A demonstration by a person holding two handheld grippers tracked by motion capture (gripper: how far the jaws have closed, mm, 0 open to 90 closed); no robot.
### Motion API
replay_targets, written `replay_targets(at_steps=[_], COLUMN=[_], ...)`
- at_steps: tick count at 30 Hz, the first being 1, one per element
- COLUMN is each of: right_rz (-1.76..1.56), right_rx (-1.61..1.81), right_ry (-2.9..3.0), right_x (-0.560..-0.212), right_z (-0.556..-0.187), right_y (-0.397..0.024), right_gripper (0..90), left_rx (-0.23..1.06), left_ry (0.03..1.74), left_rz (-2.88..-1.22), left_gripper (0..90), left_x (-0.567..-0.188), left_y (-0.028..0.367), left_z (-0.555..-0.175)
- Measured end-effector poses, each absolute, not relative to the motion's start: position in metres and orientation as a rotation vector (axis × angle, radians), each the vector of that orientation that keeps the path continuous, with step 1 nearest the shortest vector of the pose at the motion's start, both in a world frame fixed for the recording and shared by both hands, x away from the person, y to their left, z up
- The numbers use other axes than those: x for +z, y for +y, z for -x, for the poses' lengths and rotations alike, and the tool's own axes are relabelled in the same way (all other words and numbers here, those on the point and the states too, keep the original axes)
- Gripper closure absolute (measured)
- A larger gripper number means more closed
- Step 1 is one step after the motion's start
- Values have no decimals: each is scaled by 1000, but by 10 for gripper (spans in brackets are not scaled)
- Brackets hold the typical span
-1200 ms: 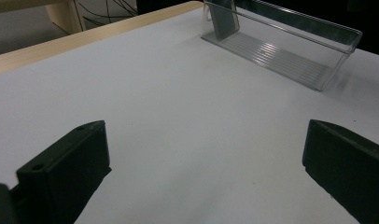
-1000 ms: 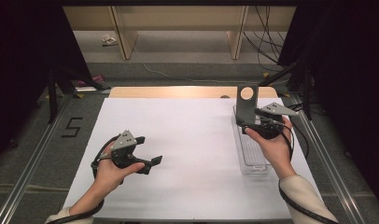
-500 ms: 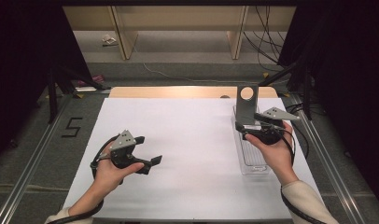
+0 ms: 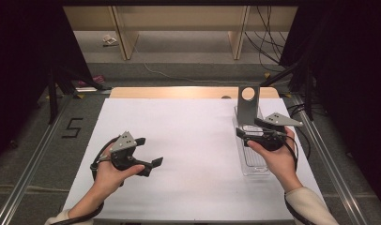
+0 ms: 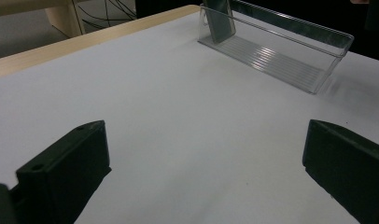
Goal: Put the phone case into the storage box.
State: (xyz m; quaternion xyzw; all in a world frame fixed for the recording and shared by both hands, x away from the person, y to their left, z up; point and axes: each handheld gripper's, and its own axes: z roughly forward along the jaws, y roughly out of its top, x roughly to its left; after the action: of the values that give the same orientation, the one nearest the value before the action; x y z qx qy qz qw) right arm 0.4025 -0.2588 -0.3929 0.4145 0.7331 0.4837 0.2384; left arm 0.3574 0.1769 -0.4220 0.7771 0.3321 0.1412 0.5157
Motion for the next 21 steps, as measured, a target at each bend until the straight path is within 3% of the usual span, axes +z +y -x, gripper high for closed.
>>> replay_targets(at_steps=[21], right_rz=[-1111], right_rx=[1345], right_ry=[2031], right_x=[-401], right_z=[-382], right_y=[-268], right_gripper=[166], left_rx=[343], left_ry=[808], left_rz=[-1869], left_gripper=[0], left_x=[-425], left_y=[185], left_z=[-350])
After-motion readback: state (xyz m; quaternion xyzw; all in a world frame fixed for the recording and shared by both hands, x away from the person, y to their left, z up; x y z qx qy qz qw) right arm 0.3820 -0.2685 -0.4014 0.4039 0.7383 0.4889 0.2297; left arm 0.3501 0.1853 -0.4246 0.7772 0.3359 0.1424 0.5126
